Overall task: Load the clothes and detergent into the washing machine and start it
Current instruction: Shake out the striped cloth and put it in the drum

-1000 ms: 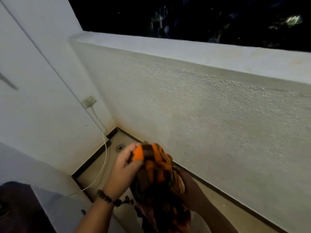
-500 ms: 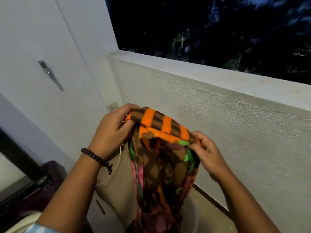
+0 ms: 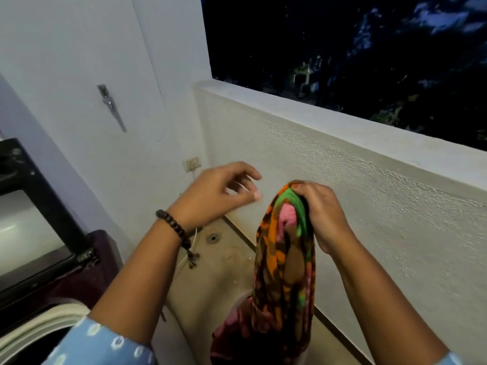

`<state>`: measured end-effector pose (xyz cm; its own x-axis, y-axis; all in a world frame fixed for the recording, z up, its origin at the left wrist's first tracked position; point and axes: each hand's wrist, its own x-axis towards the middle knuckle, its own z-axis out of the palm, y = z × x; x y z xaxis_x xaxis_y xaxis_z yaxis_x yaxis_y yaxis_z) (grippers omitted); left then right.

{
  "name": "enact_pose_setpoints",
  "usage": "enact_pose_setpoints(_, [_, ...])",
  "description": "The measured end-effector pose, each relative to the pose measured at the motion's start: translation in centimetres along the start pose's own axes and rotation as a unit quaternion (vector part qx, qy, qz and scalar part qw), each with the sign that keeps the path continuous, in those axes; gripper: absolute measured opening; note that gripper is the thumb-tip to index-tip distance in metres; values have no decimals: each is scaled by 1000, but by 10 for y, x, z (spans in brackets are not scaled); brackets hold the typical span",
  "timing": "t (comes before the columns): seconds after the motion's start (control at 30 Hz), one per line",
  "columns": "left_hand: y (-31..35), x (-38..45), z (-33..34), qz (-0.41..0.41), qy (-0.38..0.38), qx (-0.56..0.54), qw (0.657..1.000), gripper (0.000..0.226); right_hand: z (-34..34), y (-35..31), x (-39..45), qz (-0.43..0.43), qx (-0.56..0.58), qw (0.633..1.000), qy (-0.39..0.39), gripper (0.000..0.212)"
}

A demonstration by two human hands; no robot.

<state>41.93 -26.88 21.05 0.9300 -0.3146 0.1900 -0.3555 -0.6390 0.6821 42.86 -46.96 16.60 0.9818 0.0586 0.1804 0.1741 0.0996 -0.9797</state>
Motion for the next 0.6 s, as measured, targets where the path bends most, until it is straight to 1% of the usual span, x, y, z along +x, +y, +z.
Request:
enact_pose_setpoints(0.03, [-7,1,13,-13,-68,19,997,42,5,-3,0,-7,-14,1000,-14,26])
enact_pose_setpoints(0.07, [-15,0,26,-24,-109,27,993,51,8,-6,0,-18,-22,999,-20,31])
enact_pose_setpoints(0.1, [-24,-1,40,-29,-121,20,992,51,8,-11,1,-25,-19,999,-21,36])
enact_pose_setpoints(0.13, [-35,-4,54,-37,-117,17,992,46,8,-17,2,-33,-7,999,-22,37])
enact_pose_setpoints(0.2, [-57,-9,76,-56,-106,22,993,31,6,-31,3,-49,14,998,-35,27])
enact_pose_setpoints(0.23, [-66,-13,85,-69,-112,25,991,25,6,-40,2,-56,18,998,-36,24])
enact_pose_setpoints(0.27, [-75,-16,92,-88,-128,30,987,21,5,-46,2,-65,27,997,-31,26])
enact_pose_setpoints(0.33, [-92,-24,106,-125,-178,65,974,24,4,-58,2,-75,54,996,-1,38])
enact_pose_setpoints(0.4, [-109,-32,117,-166,-203,107,959,23,3,-70,1,-96,90,991,32,43])
enact_pose_setpoints(0.47, [-122,-37,117,-207,-185,100,955,11,0,-78,2,-123,122,984,42,39])
enact_pose_setpoints(0.5, [-126,-37,113,-221,-164,93,957,11,-3,-77,2,-135,117,983,38,34])
enact_pose_setpoints(0.53, [-128,-36,105,-227,-133,86,961,12,-5,-73,4,-140,86,986,31,28])
enact_pose_setpoints(0.57, [-129,-33,97,-223,-95,72,968,14,-8,-64,5,-138,31,990,24,25])
enact_pose_setpoints(0.6, [-124,-29,86,-210,-54,48,975,16,-10,-54,7,-130,-47,990,4,28])
